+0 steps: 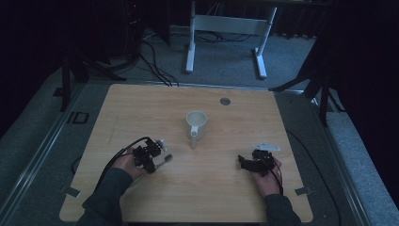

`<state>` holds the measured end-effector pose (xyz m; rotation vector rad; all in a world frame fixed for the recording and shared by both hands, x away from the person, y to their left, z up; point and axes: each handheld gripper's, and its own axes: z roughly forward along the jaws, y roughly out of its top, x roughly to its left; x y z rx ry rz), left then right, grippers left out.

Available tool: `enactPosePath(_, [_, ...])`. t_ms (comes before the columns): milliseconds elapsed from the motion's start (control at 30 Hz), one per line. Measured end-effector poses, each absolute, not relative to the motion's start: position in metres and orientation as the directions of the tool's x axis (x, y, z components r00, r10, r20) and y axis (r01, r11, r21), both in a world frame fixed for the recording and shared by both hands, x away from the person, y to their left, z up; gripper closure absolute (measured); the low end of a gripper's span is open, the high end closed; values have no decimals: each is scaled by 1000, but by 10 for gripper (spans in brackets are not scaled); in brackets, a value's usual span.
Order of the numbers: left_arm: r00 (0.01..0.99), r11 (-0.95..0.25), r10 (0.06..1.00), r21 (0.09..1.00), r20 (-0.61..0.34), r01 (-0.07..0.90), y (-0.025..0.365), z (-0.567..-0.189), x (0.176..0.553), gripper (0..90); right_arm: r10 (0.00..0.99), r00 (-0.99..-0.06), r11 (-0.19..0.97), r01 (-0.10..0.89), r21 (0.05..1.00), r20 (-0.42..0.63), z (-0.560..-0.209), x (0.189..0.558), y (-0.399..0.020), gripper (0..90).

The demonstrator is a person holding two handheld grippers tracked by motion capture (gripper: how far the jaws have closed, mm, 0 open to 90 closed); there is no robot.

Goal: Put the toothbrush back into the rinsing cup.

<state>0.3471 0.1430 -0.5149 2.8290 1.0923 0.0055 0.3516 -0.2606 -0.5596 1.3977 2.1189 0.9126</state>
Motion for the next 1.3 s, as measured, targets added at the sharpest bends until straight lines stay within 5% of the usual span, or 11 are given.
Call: enactPosePath(1300, [707,-687,707,238,2,687,146,-489,346,789,920,-391,270,630,728,-3,-560,352,-261,206])
